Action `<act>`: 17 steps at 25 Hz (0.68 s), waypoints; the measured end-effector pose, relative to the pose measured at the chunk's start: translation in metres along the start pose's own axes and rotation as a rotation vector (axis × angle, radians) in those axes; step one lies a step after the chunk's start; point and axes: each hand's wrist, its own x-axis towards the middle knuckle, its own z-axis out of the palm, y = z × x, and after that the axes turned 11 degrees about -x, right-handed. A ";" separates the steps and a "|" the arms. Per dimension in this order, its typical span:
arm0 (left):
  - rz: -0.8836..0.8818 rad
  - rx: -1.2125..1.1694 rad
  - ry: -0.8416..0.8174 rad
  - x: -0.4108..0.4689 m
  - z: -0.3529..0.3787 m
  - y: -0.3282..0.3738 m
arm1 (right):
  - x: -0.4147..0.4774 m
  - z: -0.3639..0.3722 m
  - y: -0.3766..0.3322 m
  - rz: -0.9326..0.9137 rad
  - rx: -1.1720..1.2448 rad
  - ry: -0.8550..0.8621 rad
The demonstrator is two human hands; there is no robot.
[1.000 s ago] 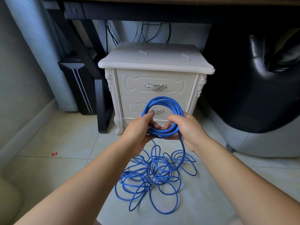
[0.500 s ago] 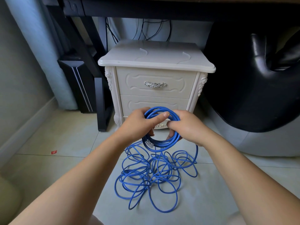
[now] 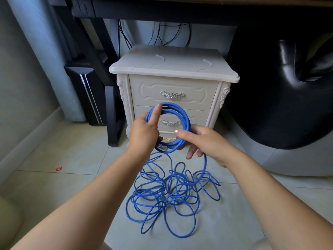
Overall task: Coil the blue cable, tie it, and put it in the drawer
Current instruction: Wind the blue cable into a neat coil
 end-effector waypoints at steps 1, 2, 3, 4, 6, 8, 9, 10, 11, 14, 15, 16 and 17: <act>-0.036 -0.057 0.043 0.000 0.001 0.000 | 0.001 0.004 0.001 -0.012 0.104 0.003; -0.073 -0.115 0.077 0.001 0.001 -0.001 | 0.002 0.007 0.002 -0.024 0.241 0.013; -0.109 -0.167 0.101 0.000 0.001 0.000 | 0.002 0.011 0.001 -0.036 0.392 0.030; -0.133 -0.197 0.114 0.000 0.001 -0.001 | 0.002 0.014 -0.001 -0.047 0.517 0.051; -0.158 -0.202 0.121 -0.002 0.003 -0.003 | 0.004 0.017 -0.003 -0.066 0.648 0.097; -0.167 -0.200 0.121 -0.005 0.006 -0.003 | 0.005 0.019 -0.006 -0.083 0.736 0.120; -0.158 -0.191 0.124 -0.007 0.008 -0.004 | 0.006 0.020 -0.007 -0.082 0.789 0.128; -0.141 -0.169 0.129 -0.008 0.009 -0.004 | 0.007 0.022 -0.008 -0.071 0.835 0.136; -0.117 -0.135 0.139 -0.009 0.010 -0.005 | 0.007 0.024 -0.010 -0.049 0.871 0.144; -0.047 -0.037 0.187 -0.012 0.013 -0.006 | 0.010 0.027 -0.014 -0.011 0.981 0.126; -0.035 -0.021 0.202 -0.012 0.014 -0.006 | 0.010 0.029 -0.015 -0.012 0.995 0.107; -0.031 -0.017 0.208 -0.013 0.014 -0.007 | 0.010 0.030 -0.016 -0.024 0.972 0.102; -0.035 -0.018 0.199 -0.014 0.015 -0.007 | 0.011 0.031 -0.017 -0.048 0.921 0.119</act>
